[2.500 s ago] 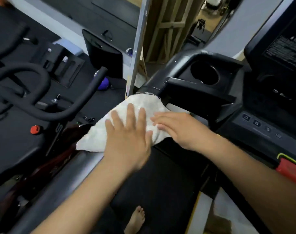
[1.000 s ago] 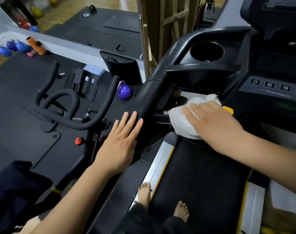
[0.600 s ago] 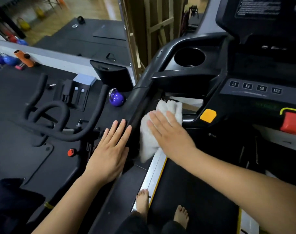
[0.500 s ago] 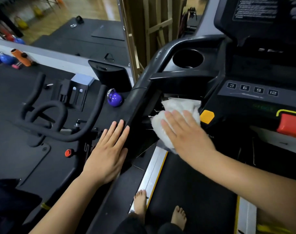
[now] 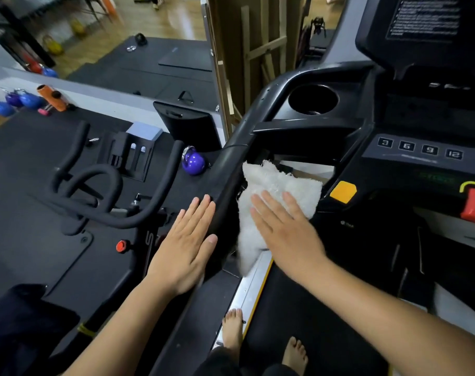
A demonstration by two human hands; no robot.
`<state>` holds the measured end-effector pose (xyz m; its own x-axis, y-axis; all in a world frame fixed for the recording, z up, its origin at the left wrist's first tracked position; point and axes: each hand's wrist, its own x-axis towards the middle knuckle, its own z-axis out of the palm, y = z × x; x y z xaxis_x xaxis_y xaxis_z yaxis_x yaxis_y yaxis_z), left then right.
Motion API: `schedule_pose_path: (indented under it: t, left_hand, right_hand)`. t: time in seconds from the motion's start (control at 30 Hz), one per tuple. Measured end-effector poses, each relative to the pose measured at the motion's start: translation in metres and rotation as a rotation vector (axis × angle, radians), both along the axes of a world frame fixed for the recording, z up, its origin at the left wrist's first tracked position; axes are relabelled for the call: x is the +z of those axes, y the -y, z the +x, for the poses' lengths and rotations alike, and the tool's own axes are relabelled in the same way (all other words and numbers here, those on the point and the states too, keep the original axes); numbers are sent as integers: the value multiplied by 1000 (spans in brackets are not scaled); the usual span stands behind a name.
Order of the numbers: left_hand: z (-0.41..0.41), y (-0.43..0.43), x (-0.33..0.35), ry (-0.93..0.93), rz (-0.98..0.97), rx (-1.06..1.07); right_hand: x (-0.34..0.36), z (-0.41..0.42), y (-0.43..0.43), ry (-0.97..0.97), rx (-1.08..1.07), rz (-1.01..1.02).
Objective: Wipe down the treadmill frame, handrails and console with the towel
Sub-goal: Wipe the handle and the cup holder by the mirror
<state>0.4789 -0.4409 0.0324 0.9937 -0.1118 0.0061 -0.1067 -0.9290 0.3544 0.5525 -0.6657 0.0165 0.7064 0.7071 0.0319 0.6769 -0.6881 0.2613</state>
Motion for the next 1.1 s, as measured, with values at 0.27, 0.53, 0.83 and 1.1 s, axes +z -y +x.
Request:
schedule_pose_path:
  t: [0.27,0.53,0.83,1.1]
  left_hand:
    - [-3,0,2,12,-223,96]
    - [-13,-3,12,328,-634,497]
    - [-17,-9,3,431,-615,538]
    - [-46,-7,2,319,-473,423]
  right_hand:
    - [8,-23,-51,-366,-286,932]
    - [19,33,-100,-236,315,640]
    - [34,56,-105,-261,184,379]
    - [39,65,-86,-363,433,302]
